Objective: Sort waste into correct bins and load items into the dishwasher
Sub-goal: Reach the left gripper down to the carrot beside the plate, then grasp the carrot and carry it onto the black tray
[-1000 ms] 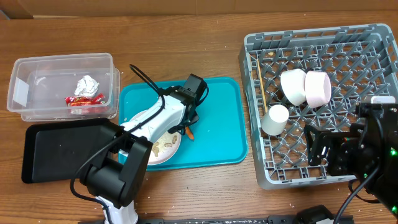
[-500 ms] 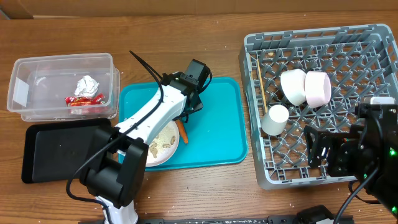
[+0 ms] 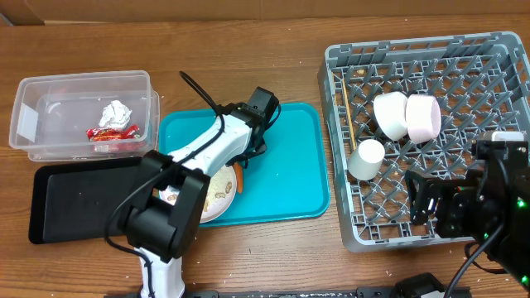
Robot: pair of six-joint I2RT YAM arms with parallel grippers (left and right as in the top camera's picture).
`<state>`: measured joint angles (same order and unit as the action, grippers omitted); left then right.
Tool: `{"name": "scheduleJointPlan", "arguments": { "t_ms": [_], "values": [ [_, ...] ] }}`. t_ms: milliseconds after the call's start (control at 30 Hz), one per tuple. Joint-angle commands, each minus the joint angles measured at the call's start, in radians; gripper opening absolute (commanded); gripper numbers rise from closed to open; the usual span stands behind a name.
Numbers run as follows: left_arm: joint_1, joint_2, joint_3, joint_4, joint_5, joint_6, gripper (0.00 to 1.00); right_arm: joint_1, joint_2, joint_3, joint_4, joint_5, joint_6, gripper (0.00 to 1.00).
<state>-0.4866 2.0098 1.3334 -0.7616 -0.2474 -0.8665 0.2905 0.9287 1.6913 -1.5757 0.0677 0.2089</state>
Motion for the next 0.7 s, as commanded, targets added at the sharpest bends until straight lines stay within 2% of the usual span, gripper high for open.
{"name": "scheduleJointPlan", "arguments": {
  "t_ms": [0, 33, 100, 167, 333, 467, 567, 667],
  "values": [
    [0.003, 0.021, -0.002, 0.028, 0.067, 0.089, 0.46, 0.003, -0.002, -0.002, -0.002, 0.009, 0.001, 1.0],
    [0.003, 0.021, 0.002, 0.031, 0.079, 0.101, 0.43, 0.003, -0.002, -0.002, -0.002, 0.009, 0.001, 1.0],
    [0.003, 0.021, 0.011, 0.029, 0.096, 0.123, 0.31, 0.003, -0.002, -0.002, -0.002, 0.009, 0.001, 1.0],
    [0.008, 0.016, 0.025, 0.018, 0.103, 0.155, 0.25, 0.003, -0.002, -0.002, -0.002, 0.009, 0.001, 1.0],
    [0.022, -0.019, 0.097, -0.029, 0.145, 0.249, 0.25, 0.003, -0.002, -0.002, -0.002, 0.009, 0.001, 1.0],
    [0.023, -0.054, 0.172, -0.08, 0.171, 0.307, 0.18, 0.003, -0.002, -0.002, -0.002, 0.009, 0.001, 1.0],
    [0.024, -0.084, 0.251, -0.167, 0.167, 0.324, 0.17, 0.003, -0.002, -0.002, -0.002, 0.009, 0.001, 1.0],
    [0.045, -0.126, 0.334, -0.316, 0.128, 0.328, 0.12, 0.003, -0.002, -0.002, -0.002, 0.009, 0.001, 1.0]
  ]
}}
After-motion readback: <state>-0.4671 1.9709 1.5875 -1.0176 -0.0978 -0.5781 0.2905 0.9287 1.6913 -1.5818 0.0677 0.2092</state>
